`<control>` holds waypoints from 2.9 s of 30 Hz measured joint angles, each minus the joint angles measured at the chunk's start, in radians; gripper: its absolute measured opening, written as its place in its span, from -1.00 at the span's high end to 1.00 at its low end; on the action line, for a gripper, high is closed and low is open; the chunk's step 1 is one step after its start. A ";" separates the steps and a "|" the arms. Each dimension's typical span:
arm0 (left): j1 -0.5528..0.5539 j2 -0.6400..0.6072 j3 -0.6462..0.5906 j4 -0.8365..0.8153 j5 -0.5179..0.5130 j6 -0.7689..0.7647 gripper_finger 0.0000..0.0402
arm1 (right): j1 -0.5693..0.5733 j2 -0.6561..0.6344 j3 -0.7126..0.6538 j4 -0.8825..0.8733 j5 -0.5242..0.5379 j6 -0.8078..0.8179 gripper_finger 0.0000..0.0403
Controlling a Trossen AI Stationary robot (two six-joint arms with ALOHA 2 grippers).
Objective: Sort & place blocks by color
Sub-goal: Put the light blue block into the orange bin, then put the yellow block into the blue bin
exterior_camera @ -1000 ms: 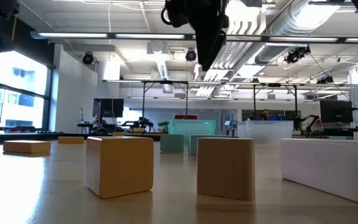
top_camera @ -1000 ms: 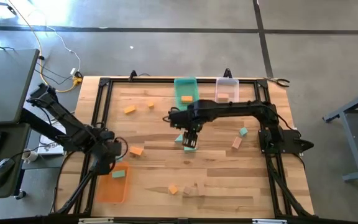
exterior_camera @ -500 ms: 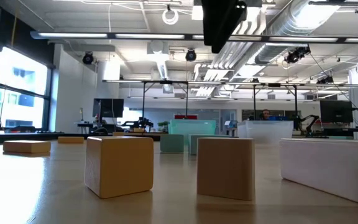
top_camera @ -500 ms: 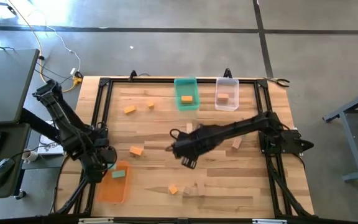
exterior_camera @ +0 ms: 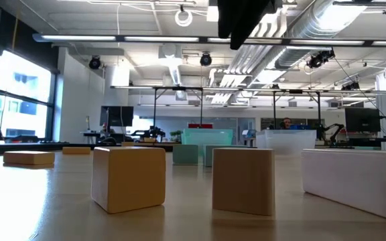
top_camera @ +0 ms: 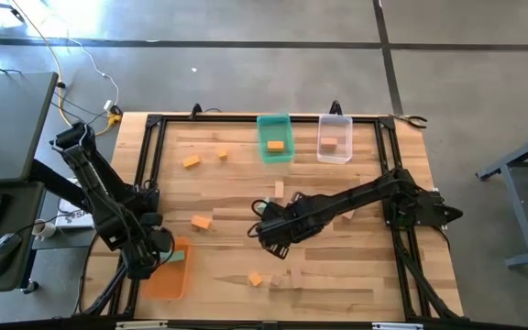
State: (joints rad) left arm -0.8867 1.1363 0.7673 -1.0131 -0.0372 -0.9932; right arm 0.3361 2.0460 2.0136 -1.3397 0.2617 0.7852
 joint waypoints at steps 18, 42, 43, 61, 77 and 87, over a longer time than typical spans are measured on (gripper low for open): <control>0.003 0.023 0.000 0.044 -0.004 0.043 -0.10 | -0.106 0.000 0.000 0.222 0.020 -0.319 0.05; 0.095 -0.153 0.000 0.042 -0.239 0.193 -0.08 | -0.400 0.000 0.000 0.696 -0.019 -1.041 -0.24; 0.102 -0.167 0.000 0.042 -0.247 0.193 -0.08 | -0.416 0.000 0.000 0.716 -0.038 -1.062 -0.24; 0.215 -0.274 0.000 0.041 -0.346 0.152 -0.08 | -0.709 0.000 0.000 1.084 -0.381 -1.171 -0.24; 0.325 -0.274 0.000 0.047 -0.478 -0.013 -0.08 | -0.781 0.067 0.001 1.244 -0.504 -1.193 -0.24; 0.437 -0.282 0.000 0.046 -0.531 0.001 -0.08 | -0.825 0.118 0.001 1.272 -0.575 -1.231 -0.24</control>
State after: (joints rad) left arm -0.4502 0.8548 0.7673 -0.9672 -0.5680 -0.9923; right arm -0.4889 2.1639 2.0144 -0.0673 -0.3136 -0.4461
